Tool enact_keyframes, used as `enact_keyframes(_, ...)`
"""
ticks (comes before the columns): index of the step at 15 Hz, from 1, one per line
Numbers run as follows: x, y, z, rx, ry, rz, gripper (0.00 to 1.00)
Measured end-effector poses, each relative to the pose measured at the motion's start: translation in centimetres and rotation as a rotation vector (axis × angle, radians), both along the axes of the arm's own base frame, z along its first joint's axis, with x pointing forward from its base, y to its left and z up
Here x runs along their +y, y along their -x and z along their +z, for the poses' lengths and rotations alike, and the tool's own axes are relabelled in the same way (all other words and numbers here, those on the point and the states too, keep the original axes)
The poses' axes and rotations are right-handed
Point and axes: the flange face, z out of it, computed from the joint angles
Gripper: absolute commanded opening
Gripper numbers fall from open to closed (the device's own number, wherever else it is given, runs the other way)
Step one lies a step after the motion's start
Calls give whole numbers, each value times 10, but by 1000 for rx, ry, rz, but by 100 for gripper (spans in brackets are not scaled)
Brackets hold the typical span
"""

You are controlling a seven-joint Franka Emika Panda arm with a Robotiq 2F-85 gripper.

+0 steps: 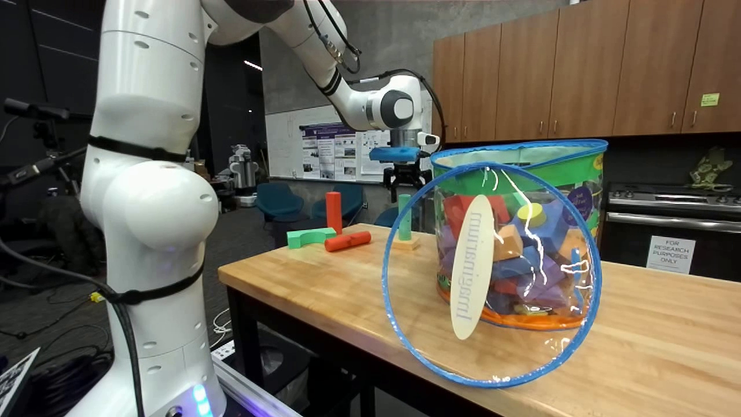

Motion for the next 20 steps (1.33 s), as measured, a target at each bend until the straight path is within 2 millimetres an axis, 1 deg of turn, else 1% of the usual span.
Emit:
enact_keyframes(1,-1,-4,-2,0,-4,7,81)
enact_keyframes(4,0,-14,-8,1,-8,34,61)
enact_keyframes(6,2,-19,-10,11,-9,42,45)
enact_keyframes(7,3,-19,-10,27,-13,45,38)
enact_keyframes(8,4,-18,-9,47,-17,47,29)
enact_keyframes(10,7,-16,-6,89,-27,54,15)
enact_keyframes(13,12,-14,5,130,-38,64,15)
enact_keyframes(15,15,-11,20,139,-40,70,15)
enact_keyframes(17,16,-5,42,130,-40,74,15)
enact_keyframes(20,14,9,82,98,-37,72,15)
